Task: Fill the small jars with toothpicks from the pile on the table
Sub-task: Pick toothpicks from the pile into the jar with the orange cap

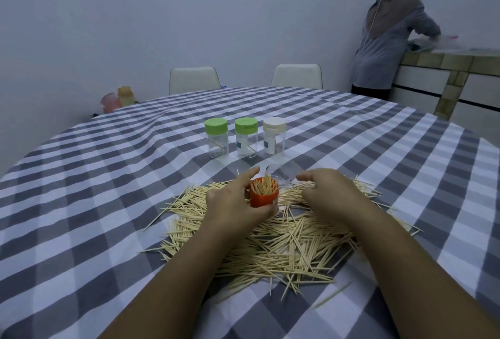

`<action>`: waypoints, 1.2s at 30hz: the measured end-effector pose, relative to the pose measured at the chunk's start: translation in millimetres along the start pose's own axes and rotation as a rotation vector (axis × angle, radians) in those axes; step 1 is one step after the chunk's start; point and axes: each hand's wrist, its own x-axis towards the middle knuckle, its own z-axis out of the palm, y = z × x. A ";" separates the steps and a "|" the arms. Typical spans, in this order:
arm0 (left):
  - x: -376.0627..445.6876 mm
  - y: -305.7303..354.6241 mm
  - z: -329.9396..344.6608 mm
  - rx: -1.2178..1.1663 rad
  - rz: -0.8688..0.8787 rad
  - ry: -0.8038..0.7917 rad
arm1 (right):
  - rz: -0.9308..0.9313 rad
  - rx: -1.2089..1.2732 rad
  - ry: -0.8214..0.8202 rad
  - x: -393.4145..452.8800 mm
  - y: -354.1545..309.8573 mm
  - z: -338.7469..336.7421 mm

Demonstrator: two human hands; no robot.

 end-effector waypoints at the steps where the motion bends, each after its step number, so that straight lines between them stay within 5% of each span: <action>1: -0.1 0.0 -0.2 0.002 0.000 -0.001 | 0.011 -0.161 -0.049 0.3 3.0 2.4; 9: -1.0 1.7 -1.0 -0.019 -0.003 -0.010 | -0.076 -0.413 -0.091 6.9 8.6 22.1; 22: 1.5 -4.0 0.7 -0.042 -0.017 0.007 | -0.093 -0.562 0.169 6.2 1.0 26.0; 32: 2.8 -5.9 0.7 -0.060 -0.032 0.012 | -0.060 -0.246 0.206 4.9 -1.8 14.5; 36: 1.8 -5.5 0.3 -0.090 -0.022 0.013 | -0.062 0.099 0.212 5.1 -5.6 15.1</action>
